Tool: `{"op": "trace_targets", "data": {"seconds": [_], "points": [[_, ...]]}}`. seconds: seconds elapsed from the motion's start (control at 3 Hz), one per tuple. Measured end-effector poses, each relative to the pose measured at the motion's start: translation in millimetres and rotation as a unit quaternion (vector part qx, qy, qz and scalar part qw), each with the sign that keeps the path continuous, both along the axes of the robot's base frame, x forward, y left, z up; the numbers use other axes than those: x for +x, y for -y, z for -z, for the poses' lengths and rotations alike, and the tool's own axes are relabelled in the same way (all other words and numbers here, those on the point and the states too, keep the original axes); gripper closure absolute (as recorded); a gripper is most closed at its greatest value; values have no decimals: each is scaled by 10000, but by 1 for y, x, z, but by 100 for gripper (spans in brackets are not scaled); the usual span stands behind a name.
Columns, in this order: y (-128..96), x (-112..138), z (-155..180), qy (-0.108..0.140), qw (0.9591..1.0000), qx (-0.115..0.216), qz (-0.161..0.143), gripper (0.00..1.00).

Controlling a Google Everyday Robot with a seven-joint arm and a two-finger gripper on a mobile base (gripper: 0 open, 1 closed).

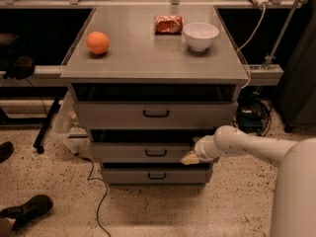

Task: Open middle drawer

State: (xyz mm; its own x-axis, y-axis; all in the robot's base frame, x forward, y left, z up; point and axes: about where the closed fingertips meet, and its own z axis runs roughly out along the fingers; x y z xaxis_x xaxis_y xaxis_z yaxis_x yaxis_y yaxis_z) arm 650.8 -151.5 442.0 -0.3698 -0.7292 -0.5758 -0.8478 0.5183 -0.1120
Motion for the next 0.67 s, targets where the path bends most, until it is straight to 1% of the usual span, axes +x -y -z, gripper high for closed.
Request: {"op": "trace_targets", "data": {"seconds": [0.33, 0.67], "points": [[8, -9, -2, -65, 10000, -58, -15, 66], [8, -9, -7, -65, 10000, -58, -15, 70]]}}
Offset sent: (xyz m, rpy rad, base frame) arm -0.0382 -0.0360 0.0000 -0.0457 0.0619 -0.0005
